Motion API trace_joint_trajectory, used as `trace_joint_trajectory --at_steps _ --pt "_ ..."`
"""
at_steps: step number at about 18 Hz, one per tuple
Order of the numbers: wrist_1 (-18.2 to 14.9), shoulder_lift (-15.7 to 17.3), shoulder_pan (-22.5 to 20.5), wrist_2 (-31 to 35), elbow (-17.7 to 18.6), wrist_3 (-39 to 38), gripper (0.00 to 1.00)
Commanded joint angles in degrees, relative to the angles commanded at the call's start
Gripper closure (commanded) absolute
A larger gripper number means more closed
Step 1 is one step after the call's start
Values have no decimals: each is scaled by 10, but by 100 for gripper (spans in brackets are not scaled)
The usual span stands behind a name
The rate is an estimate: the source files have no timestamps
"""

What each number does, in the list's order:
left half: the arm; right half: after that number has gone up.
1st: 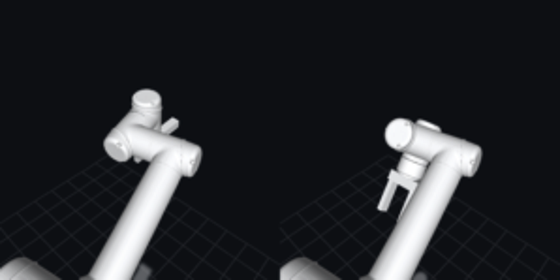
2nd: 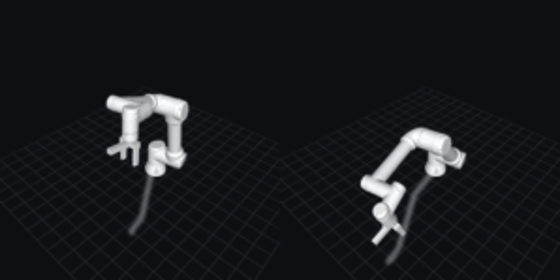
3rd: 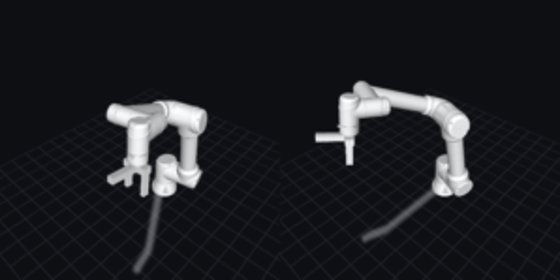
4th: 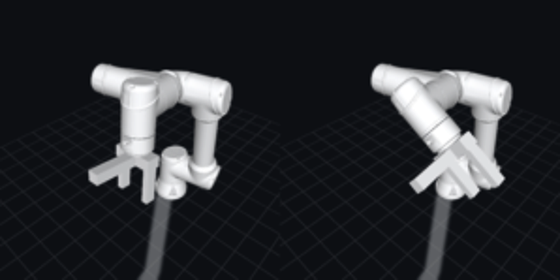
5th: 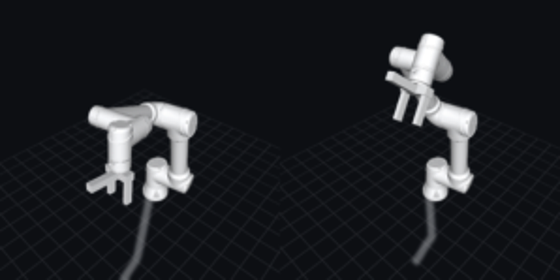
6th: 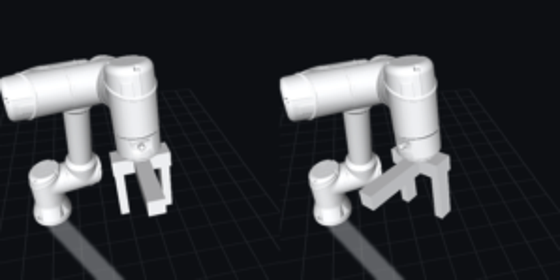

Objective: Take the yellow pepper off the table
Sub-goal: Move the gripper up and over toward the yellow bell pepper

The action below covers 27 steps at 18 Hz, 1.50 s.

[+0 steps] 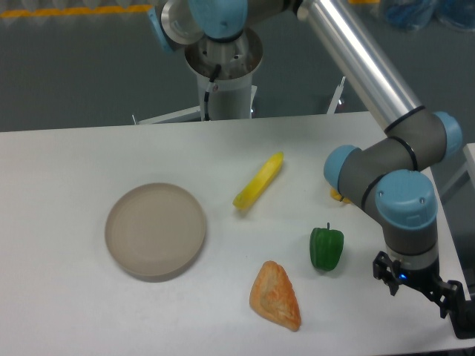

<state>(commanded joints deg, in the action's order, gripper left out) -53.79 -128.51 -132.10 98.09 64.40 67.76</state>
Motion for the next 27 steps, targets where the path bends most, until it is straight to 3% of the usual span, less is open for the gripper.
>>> trace_joint_trajectory --at_steps 2,6,10,12,15,21,27 --pt "-15 38 -16 -4 43 1 0" --pt "-95 120 -79 -61 101 10 0" --pt "-133 164 -133 -96 150 29 0" --pt "-134 192 -167 -143 185 73 0" --pt "-130 226 -204 -149 246 141 0" --pt "-120 263 -214 -171 337 143 0" --pt "-51 265 -219 -194 393 138 0"
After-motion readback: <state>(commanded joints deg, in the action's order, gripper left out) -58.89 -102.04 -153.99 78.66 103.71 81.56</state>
